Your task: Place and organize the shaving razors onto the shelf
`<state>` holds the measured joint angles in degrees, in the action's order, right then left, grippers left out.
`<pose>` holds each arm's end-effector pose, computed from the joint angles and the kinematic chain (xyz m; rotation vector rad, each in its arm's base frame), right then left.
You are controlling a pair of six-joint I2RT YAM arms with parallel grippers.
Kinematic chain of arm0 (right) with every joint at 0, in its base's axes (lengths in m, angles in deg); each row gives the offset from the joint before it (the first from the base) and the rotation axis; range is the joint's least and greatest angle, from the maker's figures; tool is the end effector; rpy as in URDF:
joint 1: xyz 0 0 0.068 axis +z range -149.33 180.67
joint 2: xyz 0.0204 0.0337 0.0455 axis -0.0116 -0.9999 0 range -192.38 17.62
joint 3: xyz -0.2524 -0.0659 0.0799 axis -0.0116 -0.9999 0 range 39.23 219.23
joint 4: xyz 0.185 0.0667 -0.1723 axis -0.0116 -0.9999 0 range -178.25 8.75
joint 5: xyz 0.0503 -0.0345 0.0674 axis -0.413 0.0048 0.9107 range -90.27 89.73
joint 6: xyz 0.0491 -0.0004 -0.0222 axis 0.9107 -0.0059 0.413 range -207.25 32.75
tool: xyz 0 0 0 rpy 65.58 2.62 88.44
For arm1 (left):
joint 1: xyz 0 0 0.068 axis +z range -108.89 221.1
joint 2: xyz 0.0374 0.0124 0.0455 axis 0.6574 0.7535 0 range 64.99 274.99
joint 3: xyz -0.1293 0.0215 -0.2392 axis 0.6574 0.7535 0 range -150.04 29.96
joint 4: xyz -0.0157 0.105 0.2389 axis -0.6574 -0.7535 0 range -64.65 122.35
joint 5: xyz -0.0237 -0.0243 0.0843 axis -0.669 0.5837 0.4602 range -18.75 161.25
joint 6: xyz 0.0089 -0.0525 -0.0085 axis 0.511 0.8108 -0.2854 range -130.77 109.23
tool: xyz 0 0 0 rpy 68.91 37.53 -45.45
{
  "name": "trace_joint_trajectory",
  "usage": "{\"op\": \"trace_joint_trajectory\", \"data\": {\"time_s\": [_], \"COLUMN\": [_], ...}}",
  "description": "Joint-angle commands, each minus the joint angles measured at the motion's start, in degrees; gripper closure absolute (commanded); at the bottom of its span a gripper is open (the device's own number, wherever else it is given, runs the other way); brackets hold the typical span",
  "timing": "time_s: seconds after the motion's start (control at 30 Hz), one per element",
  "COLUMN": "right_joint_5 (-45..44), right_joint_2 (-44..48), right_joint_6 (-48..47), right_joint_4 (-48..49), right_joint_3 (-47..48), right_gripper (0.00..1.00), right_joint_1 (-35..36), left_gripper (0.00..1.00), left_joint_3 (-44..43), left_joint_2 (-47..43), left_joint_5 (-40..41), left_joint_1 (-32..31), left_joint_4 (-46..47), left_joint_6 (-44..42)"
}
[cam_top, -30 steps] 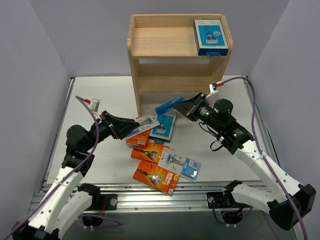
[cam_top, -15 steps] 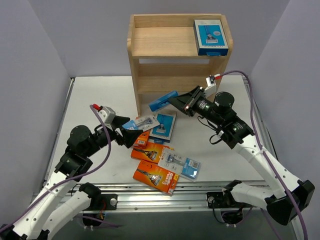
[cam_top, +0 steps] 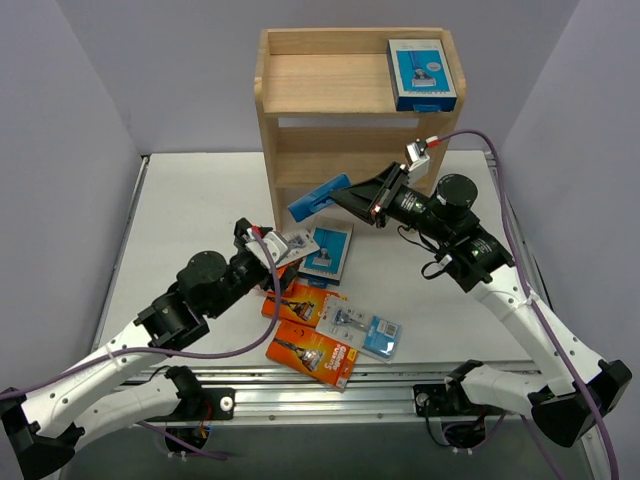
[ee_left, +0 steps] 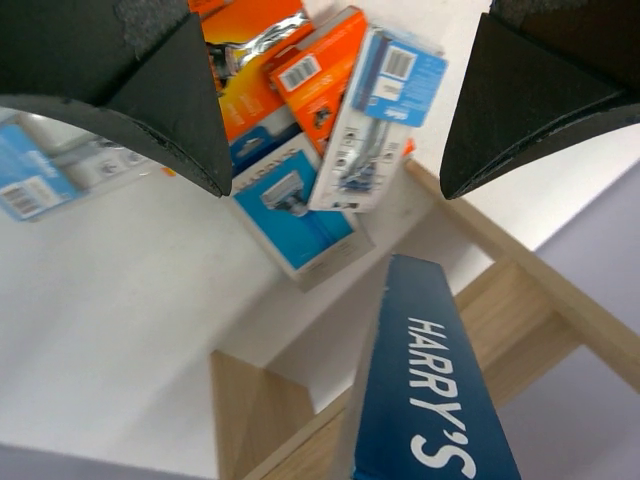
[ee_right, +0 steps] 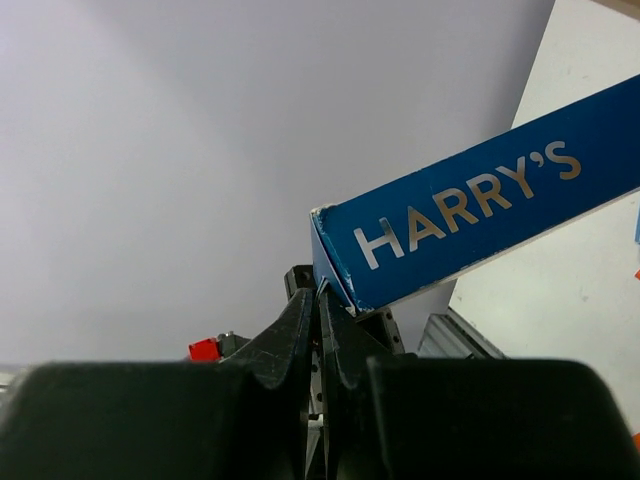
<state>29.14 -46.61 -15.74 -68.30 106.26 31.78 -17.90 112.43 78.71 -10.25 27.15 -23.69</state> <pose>0.2033 0.1432 0.4516 0.0299 1.5908 1.7964 0.1254 -0.1493 0.3605 0.8017 1.4639 -0.4019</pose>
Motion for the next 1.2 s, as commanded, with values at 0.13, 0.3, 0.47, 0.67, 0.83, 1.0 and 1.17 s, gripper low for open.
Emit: {"op": "trace_joint_trajectory", "data": {"time_s": [0.13,0.3,0.47,0.67,0.83,1.0,1.17], "right_joint_5": [6.89,8.64,10.84,13.04,13.92,14.71,13.75], "right_joint_2": [2.26,2.62,2.18,1.82,2.44,1.91,2.52], "right_joint_6": [1.27,3.02,7.24,9.97,10.85,11.46,8.48], "right_joint_4": [6.21,9.89,16.65,21.05,21.32,22.65,18.0], "right_joint_3": [1.8,-0.39,-2.77,-4.18,-5.06,-7.08,-7.17], "right_gripper": [1.0,1.0,1.0,1.0,1.0,1.0,0.81], "right_joint_1": [0.26,0.35,0.35,0.35,-1.23,-2.46,-3.43], "left_gripper": [0.06,0.06,0.06,0.05,0.5,0.69,0.82], "left_joint_3": [-1.89,0.39,1.71,3.03,4.08,4.35,3.47], "left_joint_2": [2.13,1.69,2.39,3.54,-0.05,-3.4,-2.71], "left_joint_5": [16.7,18.29,15.83,14.86,15.83,17.84,25.13], "left_joint_1": [-4.54,-5.07,-5.16,-5.42,-5.42,-5.51,-7.62], "left_joint_4": [10.63,17.22,21.62,25.23,25.23,22.95,23.03], "left_joint_6": [-12.73,-13.53,-15.28,-16.34,-16.08,-17.21,-23.27]}}
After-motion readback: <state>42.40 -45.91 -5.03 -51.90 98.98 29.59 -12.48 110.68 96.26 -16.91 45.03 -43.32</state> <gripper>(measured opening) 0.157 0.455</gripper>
